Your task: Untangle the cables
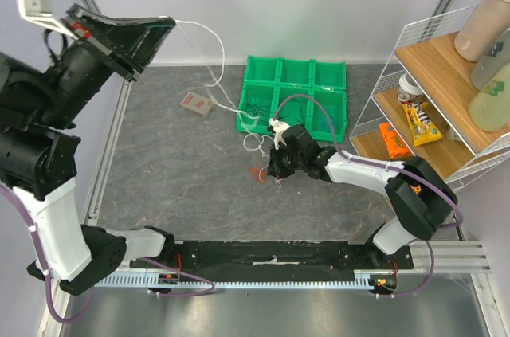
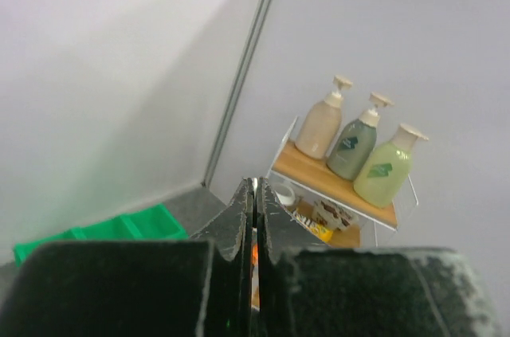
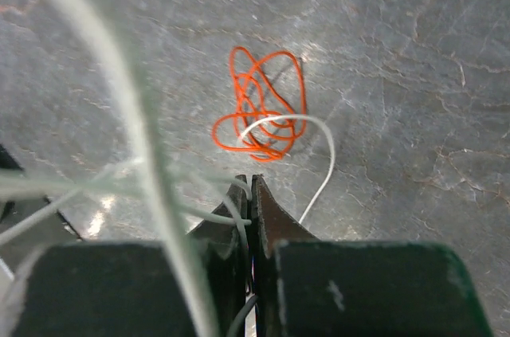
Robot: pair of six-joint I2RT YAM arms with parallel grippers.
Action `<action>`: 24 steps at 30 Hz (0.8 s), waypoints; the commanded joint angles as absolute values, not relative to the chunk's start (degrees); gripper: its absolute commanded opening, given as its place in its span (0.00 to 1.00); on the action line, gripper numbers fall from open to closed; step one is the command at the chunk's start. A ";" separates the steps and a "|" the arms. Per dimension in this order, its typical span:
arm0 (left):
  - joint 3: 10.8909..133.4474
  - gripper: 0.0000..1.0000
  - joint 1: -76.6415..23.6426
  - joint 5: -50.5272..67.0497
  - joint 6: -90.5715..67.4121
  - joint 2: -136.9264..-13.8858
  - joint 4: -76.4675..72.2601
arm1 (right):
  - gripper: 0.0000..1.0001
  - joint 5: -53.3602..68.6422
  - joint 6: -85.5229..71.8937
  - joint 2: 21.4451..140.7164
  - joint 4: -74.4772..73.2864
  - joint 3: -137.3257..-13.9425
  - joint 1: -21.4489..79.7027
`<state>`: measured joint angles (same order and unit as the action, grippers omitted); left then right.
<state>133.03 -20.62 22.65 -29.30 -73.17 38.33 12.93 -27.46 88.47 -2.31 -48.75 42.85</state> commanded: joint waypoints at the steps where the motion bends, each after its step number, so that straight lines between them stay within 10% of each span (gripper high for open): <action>1: 138.33 0.02 -20.57 17.77 -24.88 -71.55 32.26 | 0.00 8.89 -26.63 92.89 -5.17 -48.78 42.63; 13: 135.36 0.02 -20.57 11.34 -23.29 -69.52 30.32 | 0.01 6.77 -24.79 90.44 -7.90 -49.65 42.28; 22: 124.38 0.02 -20.65 7.21 -26.01 -70.49 42.70 | 0.98 7.65 -13.63 79.99 -23.54 -63.43 42.28; 24: 120.69 0.02 -20.48 7.21 -26.37 -70.14 44.55 | 0.98 6.07 -13.88 77.62 -26.36 -68.71 42.01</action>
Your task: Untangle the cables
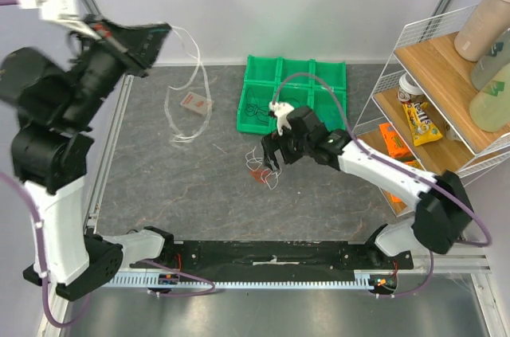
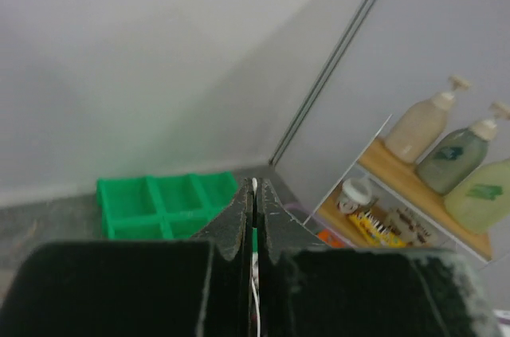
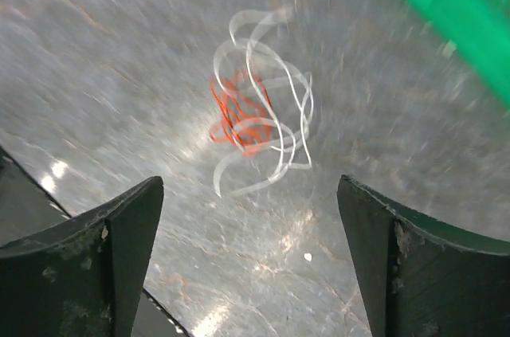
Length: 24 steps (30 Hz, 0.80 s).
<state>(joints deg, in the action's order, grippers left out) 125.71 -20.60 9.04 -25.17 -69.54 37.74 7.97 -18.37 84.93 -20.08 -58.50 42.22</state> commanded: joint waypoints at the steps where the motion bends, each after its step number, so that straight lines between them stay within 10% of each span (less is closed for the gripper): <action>1: 118.59 0.02 -20.48 7.29 -26.89 -69.88 45.26 | 0.98 6.06 -14.50 76.91 -26.54 -71.51 41.75; 24: 106.70 0.02 -20.48 14.41 -36.65 -68.64 47.72 | 0.75 7.83 -32.60 84.02 -0.53 -87.71 48.34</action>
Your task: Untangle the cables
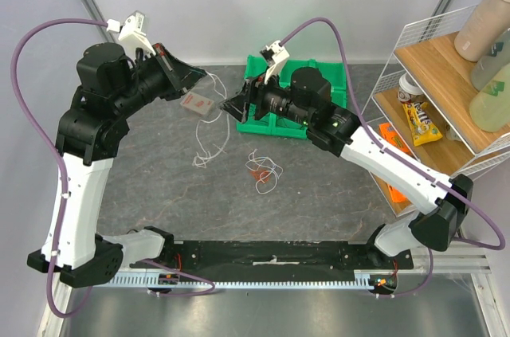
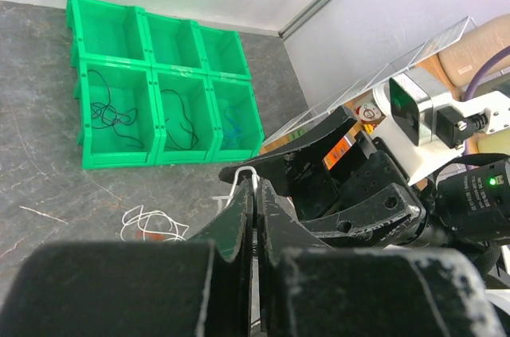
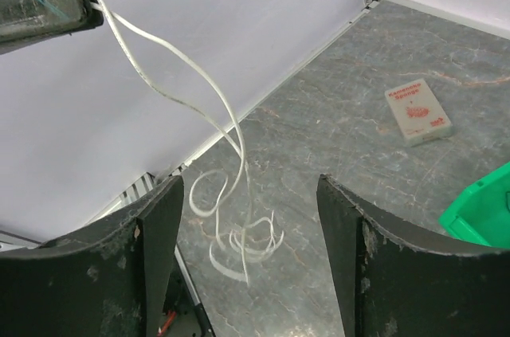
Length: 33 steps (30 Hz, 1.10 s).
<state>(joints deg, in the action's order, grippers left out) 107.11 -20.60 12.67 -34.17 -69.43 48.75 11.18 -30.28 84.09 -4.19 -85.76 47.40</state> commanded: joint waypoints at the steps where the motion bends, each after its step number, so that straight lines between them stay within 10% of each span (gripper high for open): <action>1: 106.53 0.02 -20.48 14.50 -36.65 -68.64 47.72 | 0.74 7.65 -32.69 84.02 -0.53 -87.63 48.69; 7: 105.82 0.02 -20.39 16.26 -37.44 -68.55 46.58 | 0.57 2.64 -32.17 84.29 -1.05 -87.01 49.66; 11: 105.64 0.02 -20.48 16.53 -37.35 -68.38 46.06 | 0.00 0.97 -31.64 84.38 -2.63 -87.28 49.66; 17: 103.72 0.04 -19.95 14.15 -36.56 -67.42 46.49 | 0.00 -6.40 -29.80 83.32 -5.71 -87.01 49.66; 22: 97.40 0.57 -18.90 13.71 -36.04 -65.57 46.76 | 0.00 -15.89 -27.78 83.58 -6.77 -88.32 47.82; 33: 84.13 0.73 -17.58 8.79 -32.61 -58.63 49.66 | 0.00 -26.71 -26.28 96.40 -4.93 -101.85 35.52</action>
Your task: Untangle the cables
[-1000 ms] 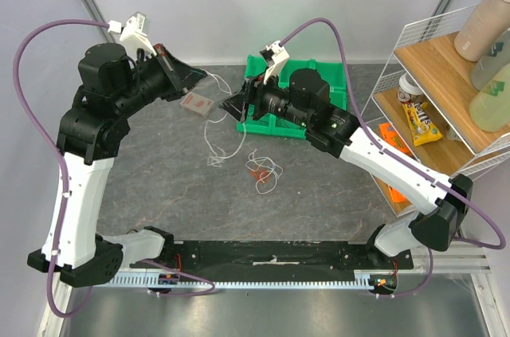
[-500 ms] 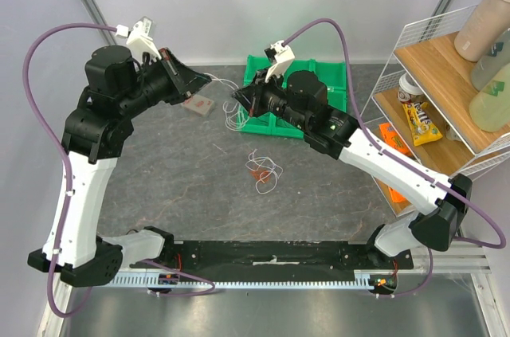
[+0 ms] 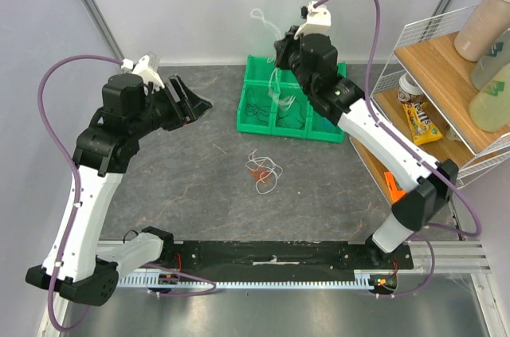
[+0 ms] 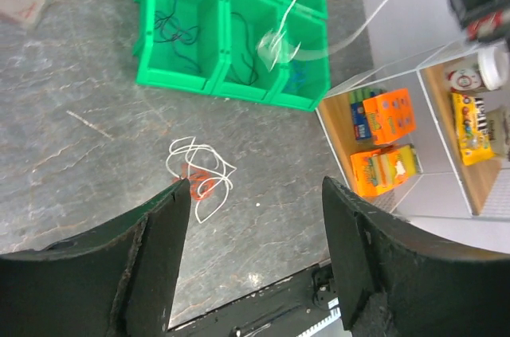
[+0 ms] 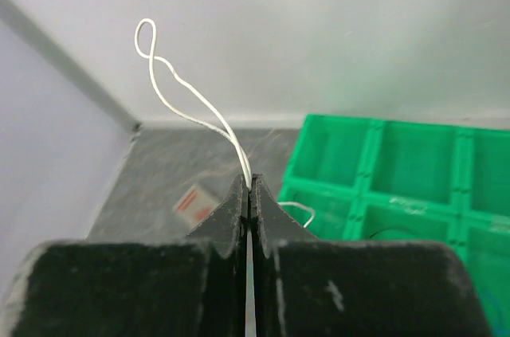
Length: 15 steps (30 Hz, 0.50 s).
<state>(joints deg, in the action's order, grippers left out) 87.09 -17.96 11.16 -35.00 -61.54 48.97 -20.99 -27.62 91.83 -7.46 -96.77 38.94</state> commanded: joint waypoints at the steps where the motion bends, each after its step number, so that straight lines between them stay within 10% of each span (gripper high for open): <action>1: 82.81 0.73 -17.49 8.96 -32.69 -58.19 49.75 | 0.00 -27.24 -25.50 97.72 -4.14 -102.74 34.72; 15: 79.45 0.72 -17.23 11.95 -26.99 -58.53 50.36 | 0.00 -31.91 -19.41 119.79 1.67 -115.31 25.84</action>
<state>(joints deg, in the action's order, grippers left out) 79.05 -17.56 10.98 -31.09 -58.72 50.89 -29.52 -20.14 116.53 -1.08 -111.92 27.31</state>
